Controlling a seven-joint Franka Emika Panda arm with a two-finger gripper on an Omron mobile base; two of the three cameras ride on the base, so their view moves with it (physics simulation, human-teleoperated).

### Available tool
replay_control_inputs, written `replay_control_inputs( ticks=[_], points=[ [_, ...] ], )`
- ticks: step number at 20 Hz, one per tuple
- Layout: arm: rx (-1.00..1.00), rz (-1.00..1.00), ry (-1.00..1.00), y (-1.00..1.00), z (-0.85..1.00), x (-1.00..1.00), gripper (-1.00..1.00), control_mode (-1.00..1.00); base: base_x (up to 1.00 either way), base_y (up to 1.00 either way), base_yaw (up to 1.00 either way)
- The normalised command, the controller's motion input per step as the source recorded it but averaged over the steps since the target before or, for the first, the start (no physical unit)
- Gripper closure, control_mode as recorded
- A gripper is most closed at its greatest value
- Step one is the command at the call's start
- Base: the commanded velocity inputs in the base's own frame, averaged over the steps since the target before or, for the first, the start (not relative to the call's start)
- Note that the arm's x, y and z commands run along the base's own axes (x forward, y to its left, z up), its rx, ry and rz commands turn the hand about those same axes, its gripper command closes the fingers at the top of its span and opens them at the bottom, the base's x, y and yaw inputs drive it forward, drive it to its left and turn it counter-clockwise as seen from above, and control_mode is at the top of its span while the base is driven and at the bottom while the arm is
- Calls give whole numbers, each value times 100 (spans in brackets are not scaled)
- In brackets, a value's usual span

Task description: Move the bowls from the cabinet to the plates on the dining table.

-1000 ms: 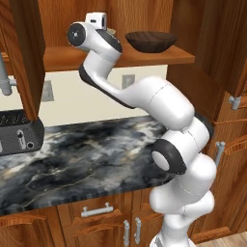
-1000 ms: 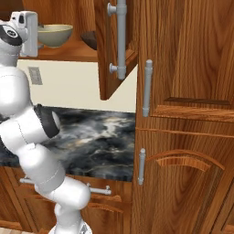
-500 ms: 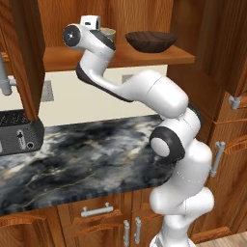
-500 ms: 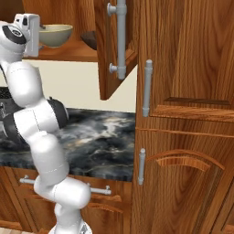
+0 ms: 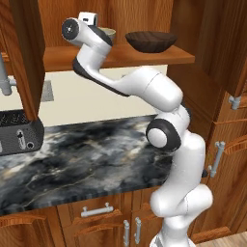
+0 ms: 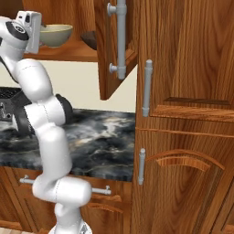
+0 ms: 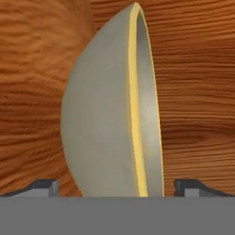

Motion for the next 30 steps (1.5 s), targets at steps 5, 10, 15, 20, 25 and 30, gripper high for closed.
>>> replay_control_inputs(
  ticks=[5,10,15,20,25,30],
  points=[
    [10,5,0,25,-23,17,-100,-100,0,0,0],
    [16,7,3,32,-33,8,-100,-100,0,0,0],
    [15,7,1,28,-31,2,-100,-100,0,0,0],
    [11,7,0,22,-34,0,-100,-100,0,0,0],
    [8,6,0,17,-42,0,-100,-100,0,0,0],
    [6,6,0,6,-52,0,100,-100,0,0,0]
  ],
)
